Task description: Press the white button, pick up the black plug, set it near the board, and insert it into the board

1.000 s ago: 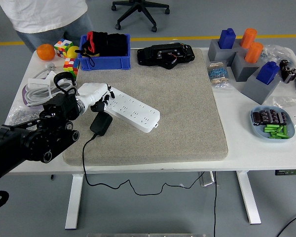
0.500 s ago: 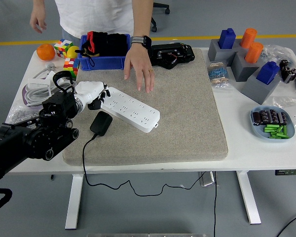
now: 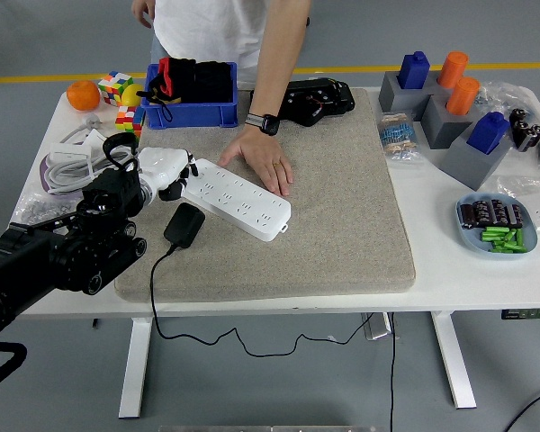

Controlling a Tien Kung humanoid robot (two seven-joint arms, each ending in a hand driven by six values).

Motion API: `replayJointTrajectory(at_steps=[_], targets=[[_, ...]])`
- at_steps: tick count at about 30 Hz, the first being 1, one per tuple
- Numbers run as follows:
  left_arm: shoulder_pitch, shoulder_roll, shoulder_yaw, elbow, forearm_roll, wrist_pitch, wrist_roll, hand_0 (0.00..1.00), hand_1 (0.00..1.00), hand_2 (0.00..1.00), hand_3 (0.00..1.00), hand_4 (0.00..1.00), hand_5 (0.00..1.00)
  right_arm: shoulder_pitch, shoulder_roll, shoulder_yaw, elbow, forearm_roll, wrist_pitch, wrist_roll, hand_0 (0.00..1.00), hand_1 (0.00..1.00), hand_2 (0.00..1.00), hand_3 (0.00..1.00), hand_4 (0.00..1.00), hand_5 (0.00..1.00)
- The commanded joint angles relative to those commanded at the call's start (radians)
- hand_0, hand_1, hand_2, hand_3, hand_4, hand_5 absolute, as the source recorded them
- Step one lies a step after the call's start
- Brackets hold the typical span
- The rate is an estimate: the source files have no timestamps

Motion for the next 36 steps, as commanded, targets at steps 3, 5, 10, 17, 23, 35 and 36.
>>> replayJointTrajectory(at_steps=[3,5,10,17,23,35,36], targets=[[0.001,0.001,0.014,-0.007,-0.006,0.0,-0.001,0.039,0.039,0.061,0.637,0.019,0.002,-0.001,0.0,0.0,-0.001,0.001,0.0,0.0,0.827,0.656,0.658,0.641,0.762,0.505],[0.003,0.003,0.009,-0.015,-0.006,0.002,-0.003,0.039,0.039,0.061,0.637,0.019,0.002,-0.001,0.001,0.001,-0.001,0.001,0.0,0.0,0.827,0.656,0.658,0.641,0.762,0.505],[0.009,0.012,-0.057,-0.056,0.037,0.02,-0.005,0.039,0.039,0.061,0.638,0.021,0.002,-0.001,0.001,0.002,0.0,0.0,0.0,0.0,0.827,0.657,0.658,0.641,0.762,0.505],[0.057,0.027,-0.233,-0.157,0.125,0.059,0.01,0.04,0.041,0.065,0.639,0.038,0.002,-0.002,0.003,0.008,0.0,-0.003,-0.001,0.0,0.827,0.657,0.658,0.641,0.762,0.505],[0.15,0.07,-0.303,-0.314,0.058,0.115,0.001,0.048,0.046,0.082,0.64,0.092,0.002,-0.005,0.003,0.016,0.0,-0.007,-0.001,0.0,0.827,0.657,0.658,0.641,0.762,0.504],[0.4,0.148,-0.39,-0.643,-0.048,0.168,0.035,0.323,0.545,0.586,0.776,0.891,0.282,-0.01,-0.004,0.049,0.005,-0.03,-0.001,0.002,0.826,0.656,0.658,0.641,0.762,0.503],[0.429,0.149,-0.405,-0.665,-0.039,0.177,0.032,0.695,0.809,0.84,0.838,0.998,0.491,-0.01,-0.004,0.059,0.004,-0.035,-0.002,0.003,0.826,0.656,0.658,0.641,0.762,0.504]])
